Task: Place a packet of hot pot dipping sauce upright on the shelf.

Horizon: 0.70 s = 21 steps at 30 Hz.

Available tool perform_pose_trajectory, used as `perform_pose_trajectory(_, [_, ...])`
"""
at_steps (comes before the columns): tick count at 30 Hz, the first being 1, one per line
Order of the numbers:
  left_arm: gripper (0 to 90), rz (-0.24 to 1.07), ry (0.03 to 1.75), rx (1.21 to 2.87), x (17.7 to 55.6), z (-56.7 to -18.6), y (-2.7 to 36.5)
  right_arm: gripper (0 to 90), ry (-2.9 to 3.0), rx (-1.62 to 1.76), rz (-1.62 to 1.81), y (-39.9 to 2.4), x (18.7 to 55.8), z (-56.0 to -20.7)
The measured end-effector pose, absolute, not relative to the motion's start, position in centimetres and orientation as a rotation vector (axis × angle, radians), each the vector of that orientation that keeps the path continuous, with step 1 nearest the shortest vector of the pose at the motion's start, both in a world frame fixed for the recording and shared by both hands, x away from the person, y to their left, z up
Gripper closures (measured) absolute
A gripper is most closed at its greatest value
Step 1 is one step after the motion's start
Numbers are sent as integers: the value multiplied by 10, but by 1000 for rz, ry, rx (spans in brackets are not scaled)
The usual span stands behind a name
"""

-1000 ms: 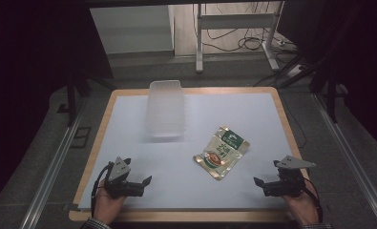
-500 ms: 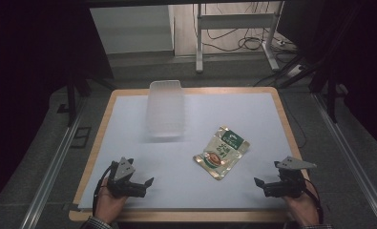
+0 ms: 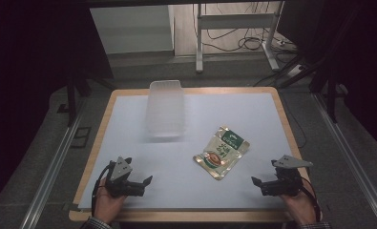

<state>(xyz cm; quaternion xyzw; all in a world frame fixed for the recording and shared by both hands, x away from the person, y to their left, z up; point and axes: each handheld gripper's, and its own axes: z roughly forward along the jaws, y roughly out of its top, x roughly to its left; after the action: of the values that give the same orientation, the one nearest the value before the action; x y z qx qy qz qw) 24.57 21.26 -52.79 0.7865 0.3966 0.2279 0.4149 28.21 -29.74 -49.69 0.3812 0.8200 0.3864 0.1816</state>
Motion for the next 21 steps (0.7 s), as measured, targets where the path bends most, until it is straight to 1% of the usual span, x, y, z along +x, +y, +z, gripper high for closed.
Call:
perform_pose_trajectory(3, [0,551,1011,1969,246,-528,213,0,2314,1071,1099,-296,284,-497])
perform_pose_trajectory(21, [0,560,1009,2010,246,-529,210,2,2272,1080,1133,-294,295,-495])
